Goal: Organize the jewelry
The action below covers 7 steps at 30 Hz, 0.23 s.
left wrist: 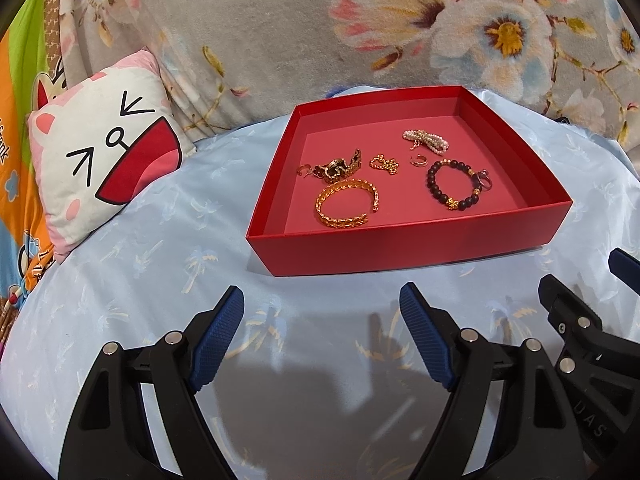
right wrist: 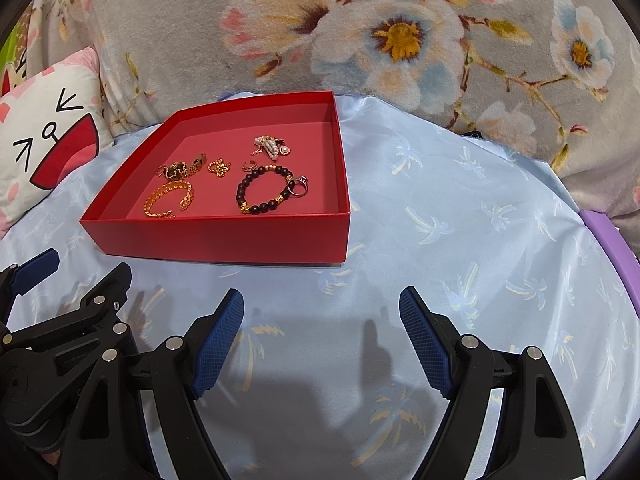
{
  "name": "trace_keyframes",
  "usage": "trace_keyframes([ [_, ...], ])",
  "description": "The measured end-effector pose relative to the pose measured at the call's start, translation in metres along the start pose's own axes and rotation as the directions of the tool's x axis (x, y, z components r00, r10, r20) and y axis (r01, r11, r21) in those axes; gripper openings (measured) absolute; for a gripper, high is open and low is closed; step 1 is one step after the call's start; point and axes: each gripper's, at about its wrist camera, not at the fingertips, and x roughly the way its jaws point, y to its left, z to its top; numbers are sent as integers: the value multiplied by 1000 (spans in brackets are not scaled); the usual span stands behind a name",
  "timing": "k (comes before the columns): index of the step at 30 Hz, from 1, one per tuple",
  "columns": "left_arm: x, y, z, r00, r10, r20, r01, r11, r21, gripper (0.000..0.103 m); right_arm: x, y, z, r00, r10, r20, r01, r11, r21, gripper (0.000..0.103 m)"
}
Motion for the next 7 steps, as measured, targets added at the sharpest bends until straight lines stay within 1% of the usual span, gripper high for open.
trace_keyframes([
  [7,1,1,-1,1000,-1,-6,1,1000,-5,77,3,0,1,1000,-13,-8,13,1000,3,83],
])
